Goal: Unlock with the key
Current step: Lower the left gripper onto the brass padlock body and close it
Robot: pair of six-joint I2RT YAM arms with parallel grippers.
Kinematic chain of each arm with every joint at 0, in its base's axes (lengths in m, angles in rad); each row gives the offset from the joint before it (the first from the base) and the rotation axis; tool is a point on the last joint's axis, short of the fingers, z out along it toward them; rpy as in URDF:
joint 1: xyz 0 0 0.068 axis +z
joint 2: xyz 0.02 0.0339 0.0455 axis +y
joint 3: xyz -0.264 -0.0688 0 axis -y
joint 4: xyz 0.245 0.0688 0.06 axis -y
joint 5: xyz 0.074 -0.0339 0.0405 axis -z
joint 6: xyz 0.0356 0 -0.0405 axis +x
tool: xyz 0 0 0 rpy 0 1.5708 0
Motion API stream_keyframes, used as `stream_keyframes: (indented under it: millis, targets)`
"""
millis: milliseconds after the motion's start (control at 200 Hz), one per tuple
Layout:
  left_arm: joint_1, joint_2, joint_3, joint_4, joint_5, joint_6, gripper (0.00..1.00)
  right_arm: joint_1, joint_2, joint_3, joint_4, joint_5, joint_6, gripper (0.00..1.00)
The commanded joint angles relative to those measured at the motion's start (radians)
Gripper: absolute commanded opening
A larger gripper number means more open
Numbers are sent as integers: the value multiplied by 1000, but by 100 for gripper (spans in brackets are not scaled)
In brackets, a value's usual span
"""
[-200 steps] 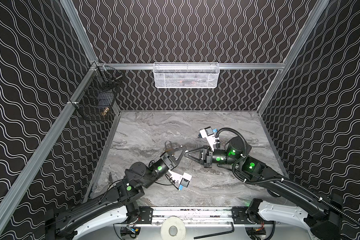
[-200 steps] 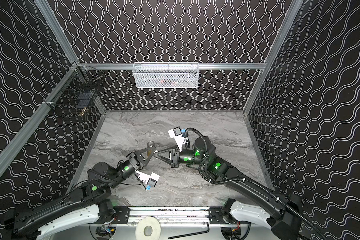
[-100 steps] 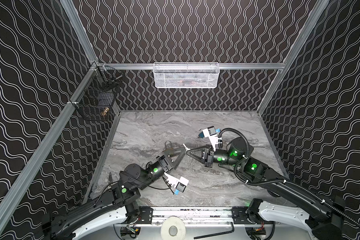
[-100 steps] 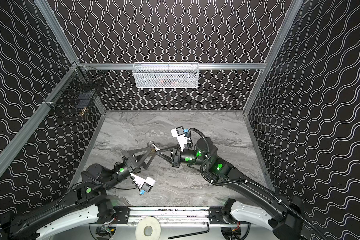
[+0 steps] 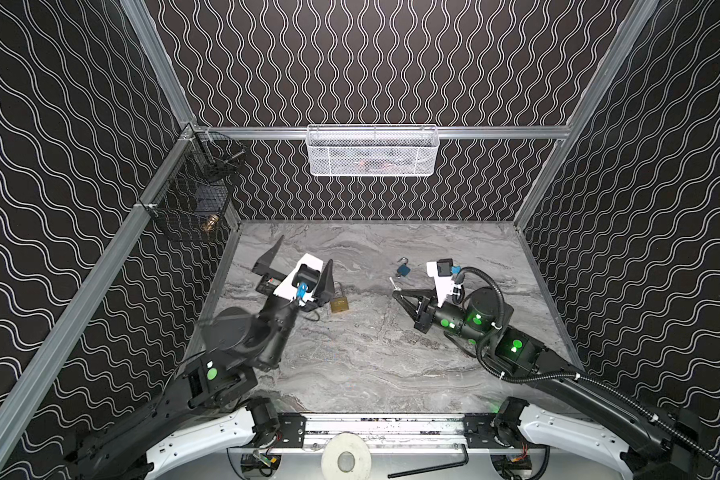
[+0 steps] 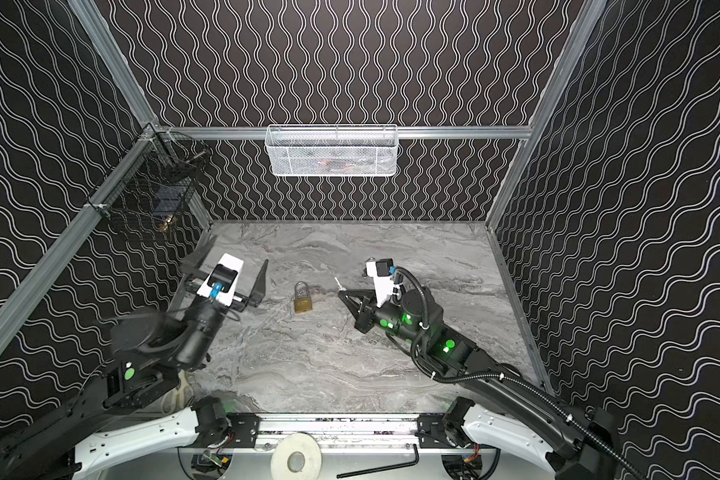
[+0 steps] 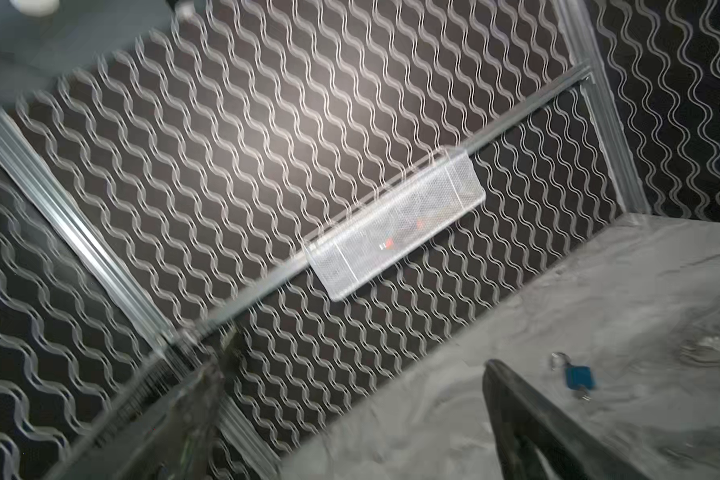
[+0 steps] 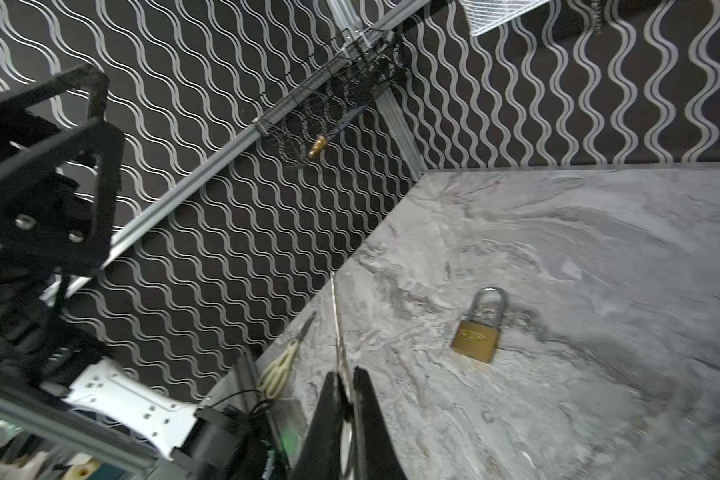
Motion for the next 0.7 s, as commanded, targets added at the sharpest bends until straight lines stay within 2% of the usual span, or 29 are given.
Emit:
stream_keyframes:
  millis: [0, 60, 125, 205, 305, 360, 445, 546, 621, 696]
  targets:
    - [14, 99, 93, -389, -102, -603, 99, -3, -41, -65, 71, 126, -92, 0]
    - [53, 212, 197, -613, -51, -822, 99, -3, -57, -82, 53, 137, -102, 0]
    - [142, 329, 272, -755, 139, -979, 99, -3, -74, -98, 34, 139, -95, 0]
    - [261, 449, 270, -776, 405, -1148, 99, -4, -89, -123, 21, 126, -76, 0]
    - [388, 561, 189, -689, 638, -1330, 99, -5, -104, -161, 23, 108, -44, 0]
    - [427, 631, 183, -696, 656, -1413, 99, -5, -110, -169, 11, 94, -31, 0]
    - [457, 747, 210, -739, 603, -1515, 99, -5, -121, -177, -12, 71, -15, 0]
    - [504, 888, 237, -700, 664, -1479, 99, -5, -128, -191, -19, 47, 6, 0]
    - [538, 1005, 265, -653, 791, -1457, 98, -5, -128, -196, -28, 28, 12, 0]
    - [548, 1095, 297, -660, 799, -1482, 93, -5, -130, -200, -37, 25, 18, 0]
